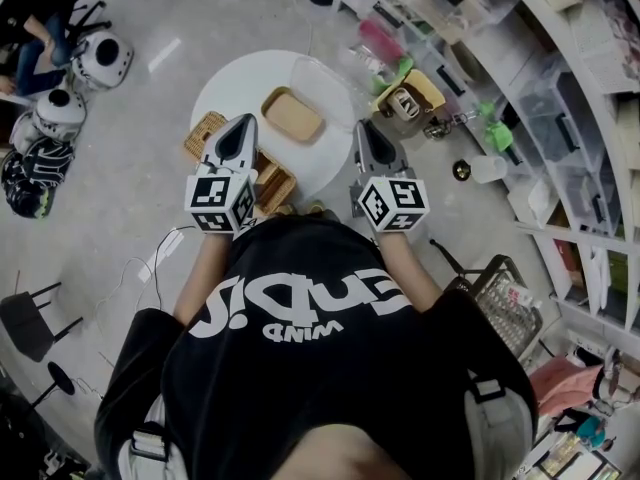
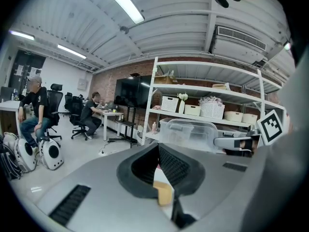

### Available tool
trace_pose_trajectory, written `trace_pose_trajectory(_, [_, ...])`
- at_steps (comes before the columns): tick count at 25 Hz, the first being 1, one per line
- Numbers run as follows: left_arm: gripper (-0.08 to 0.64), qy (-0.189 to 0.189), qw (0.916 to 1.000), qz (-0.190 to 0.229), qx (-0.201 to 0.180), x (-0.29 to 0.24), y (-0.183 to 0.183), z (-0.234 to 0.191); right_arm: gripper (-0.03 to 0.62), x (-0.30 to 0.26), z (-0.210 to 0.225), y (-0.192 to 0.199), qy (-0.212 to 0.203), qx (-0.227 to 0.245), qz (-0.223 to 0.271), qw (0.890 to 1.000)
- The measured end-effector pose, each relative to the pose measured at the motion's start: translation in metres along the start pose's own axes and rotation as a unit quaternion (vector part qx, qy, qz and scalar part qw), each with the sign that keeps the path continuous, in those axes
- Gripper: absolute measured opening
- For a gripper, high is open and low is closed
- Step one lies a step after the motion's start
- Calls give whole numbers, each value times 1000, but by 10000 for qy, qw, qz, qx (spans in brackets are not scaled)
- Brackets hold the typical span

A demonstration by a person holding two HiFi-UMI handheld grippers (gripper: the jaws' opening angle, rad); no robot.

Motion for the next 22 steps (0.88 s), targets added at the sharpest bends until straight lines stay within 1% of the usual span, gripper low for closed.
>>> trace_pose_trajectory(14, [-2,71,10000,4,17,0,-1,0,28,-3,4,0,24,14,-71,10000])
trace_pose_trajectory(22, [-2,83,10000,-3,38,0,-2,-1,29,-5,2,2,-1,-73,-84,9999])
Point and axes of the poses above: the fingertips, and each gripper's own axes: x backward along the fingers, z to its right, y out of its underside, the point moved 9 cm from there along x, backward along the fingers, and after that the axes turned 5 degrees about x, right-handed, at the moved point
